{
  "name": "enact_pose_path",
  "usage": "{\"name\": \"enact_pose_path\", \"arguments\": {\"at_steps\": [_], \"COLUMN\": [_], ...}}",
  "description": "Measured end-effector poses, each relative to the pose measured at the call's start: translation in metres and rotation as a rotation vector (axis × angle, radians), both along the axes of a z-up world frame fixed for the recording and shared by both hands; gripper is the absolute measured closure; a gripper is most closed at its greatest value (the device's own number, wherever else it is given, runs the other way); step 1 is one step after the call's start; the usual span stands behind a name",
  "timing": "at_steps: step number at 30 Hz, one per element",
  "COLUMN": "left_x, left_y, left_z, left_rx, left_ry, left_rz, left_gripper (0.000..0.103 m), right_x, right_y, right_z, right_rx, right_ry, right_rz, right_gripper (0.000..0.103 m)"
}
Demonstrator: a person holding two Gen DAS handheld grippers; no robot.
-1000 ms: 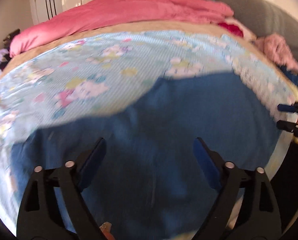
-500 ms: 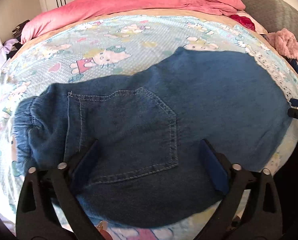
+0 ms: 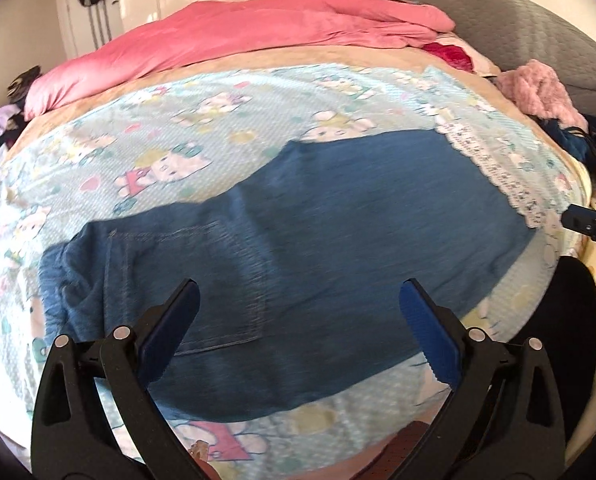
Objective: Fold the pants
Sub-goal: 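Move both open grippers over the lace cuff end of the pants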
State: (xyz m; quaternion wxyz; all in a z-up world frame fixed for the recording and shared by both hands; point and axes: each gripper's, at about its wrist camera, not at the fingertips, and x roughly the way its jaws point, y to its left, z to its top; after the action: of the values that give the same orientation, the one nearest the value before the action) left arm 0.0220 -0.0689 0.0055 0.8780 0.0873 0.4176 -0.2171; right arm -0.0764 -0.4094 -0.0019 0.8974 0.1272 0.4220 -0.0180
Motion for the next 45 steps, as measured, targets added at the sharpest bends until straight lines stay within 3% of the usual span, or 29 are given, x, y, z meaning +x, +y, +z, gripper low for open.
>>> {"name": "enact_pose_path", "arguments": {"at_steps": [22, 36, 45], "left_x": [0.026, 0.092, 0.127], "left_y": [-0.134, -0.196, -0.232], "left_z": [0.025, -0.008, -0.021], "left_rx": [0.047, 0.139, 0.097], "left_ry": [-0.026, 0.06, 0.111], "left_rz": [-0.276, -0.345, -0.417], "left_gripper": [0.009, 0.009, 0.009], "right_x": [-0.002, 0.03, 0.051], "right_y": [-0.011, -0.012, -0.016], "right_z": [-0.003, -0.027, -0.041], "right_rx": [0.06, 0.146, 0.19], "right_ry": [-0.033, 0.016, 0.049], "right_rz": [-0.043, -0.068, -0.09], "right_gripper": [0.011, 0.011, 0.011]}}
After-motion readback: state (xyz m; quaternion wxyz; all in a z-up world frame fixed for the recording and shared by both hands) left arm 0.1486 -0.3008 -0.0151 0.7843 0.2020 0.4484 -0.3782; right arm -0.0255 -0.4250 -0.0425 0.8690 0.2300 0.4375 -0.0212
